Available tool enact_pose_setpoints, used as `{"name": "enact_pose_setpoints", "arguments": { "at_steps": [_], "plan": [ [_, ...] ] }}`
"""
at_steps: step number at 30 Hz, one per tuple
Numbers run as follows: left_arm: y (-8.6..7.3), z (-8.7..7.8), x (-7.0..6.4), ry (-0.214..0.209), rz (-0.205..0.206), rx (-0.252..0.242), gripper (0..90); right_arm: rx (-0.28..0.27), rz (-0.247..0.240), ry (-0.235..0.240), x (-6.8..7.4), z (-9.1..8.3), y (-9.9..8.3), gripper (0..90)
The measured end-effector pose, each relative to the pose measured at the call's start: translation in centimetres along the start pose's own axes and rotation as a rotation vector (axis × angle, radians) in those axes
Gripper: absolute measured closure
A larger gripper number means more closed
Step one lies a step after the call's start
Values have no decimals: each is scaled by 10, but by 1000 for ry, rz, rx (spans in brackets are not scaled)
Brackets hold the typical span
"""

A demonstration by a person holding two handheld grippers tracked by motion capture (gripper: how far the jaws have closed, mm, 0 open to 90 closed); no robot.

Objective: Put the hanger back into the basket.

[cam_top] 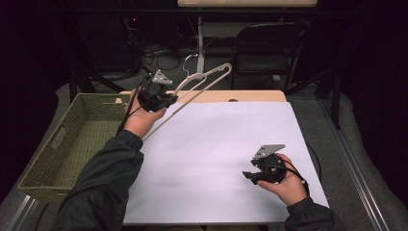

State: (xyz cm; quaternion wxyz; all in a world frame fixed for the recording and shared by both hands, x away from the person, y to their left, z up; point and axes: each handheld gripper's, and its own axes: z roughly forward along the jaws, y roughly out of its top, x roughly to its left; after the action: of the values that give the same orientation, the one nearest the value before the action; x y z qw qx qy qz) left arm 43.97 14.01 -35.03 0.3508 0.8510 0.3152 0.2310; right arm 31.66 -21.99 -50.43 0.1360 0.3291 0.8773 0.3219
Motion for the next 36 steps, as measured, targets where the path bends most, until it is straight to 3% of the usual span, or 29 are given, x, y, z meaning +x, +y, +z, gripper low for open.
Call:
{"name": "enact_pose_setpoints", "arguments": {
  "at_steps": [3,10,17,20,21,22,23,26,27,28,30,31,32,36],
  "plan": [
    [-2,-16,11,18,-8,-3,871,27,-7,-5,1,0,0,445],
    [-13,-45,33,36,-45,-5,870,13,-8,-16,1,2,0,443],
    [-33,-70,54,83,-33,18,871,24,-24,-30,0,4,-1,439],
    [-55,-89,66,118,-18,40,871,41,-16,-32,0,3,-1,433],
    [-55,-89,66,118,-18,40,871,41,-16,-32,0,3,-1,433],
    [-68,-99,72,126,-15,46,871,25,-11,-27,0,3,-2,432],
    [-68,-99,72,126,-15,46,870,25,-11,-27,0,3,-2,432],
    [-95,-119,84,145,-39,49,871,24,-13,-34,-1,4,-3,432],
    [-95,-119,84,145,-39,49,871,24,-13,-34,-1,4,-3,432],
    [-109,-129,89,153,-46,49,871,42,-14,-38,-1,3,-2,433],
    [-122,-139,93,162,-42,57,871,12,-7,-40,-1,5,-3,433],
    [-122,-139,93,162,-42,57,870,12,-7,-40,-1,5,-3,433],
    [-133,-149,97,180,-38,68,870,24,-5,-39,-1,4,-2,433],
    [-156,-169,107,195,-73,46,871,30,-3,-43,-1,5,-2,432]
  ]
}}
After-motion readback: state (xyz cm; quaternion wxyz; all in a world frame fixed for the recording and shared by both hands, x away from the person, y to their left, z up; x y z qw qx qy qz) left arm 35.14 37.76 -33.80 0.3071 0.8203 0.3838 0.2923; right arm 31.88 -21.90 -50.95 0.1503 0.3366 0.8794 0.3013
